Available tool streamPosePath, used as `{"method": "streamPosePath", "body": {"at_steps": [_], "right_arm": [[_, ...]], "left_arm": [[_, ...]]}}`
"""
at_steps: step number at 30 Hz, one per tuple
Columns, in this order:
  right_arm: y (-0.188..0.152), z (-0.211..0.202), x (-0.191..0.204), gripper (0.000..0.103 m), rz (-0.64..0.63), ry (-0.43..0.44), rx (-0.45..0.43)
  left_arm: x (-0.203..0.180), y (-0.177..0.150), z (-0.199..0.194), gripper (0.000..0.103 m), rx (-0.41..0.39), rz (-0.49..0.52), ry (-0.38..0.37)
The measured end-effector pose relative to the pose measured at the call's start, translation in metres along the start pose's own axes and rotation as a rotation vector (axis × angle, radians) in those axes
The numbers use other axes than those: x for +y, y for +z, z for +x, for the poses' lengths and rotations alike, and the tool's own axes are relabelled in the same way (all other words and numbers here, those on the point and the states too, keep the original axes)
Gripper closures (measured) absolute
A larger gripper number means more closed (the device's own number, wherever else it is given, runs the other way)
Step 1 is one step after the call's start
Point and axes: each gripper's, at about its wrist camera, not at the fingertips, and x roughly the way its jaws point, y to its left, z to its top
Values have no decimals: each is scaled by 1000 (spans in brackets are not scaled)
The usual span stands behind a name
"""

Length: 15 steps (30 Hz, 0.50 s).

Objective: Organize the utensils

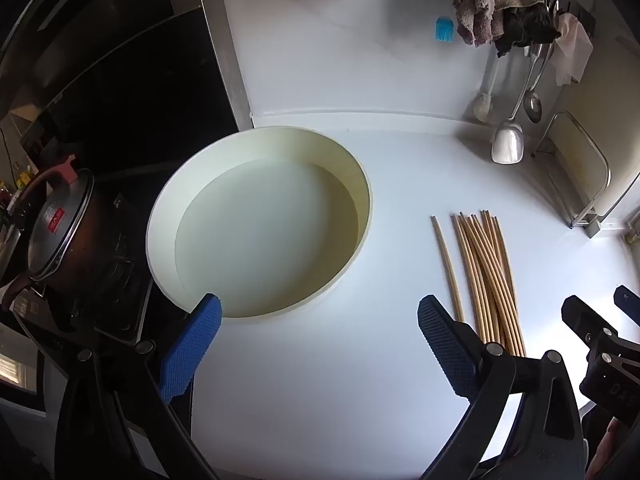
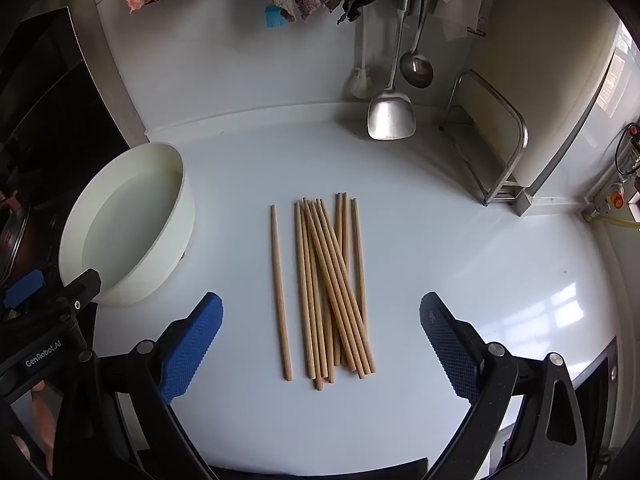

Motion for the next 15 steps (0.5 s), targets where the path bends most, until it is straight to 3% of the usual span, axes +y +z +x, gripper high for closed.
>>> {"method": "streamPosePath", "body": {"at_steps": [15], "right_arm": [[0,-3,2,8,2,7,0]], "left_arm": [[0,0,0,6,-6,0,1]]}}
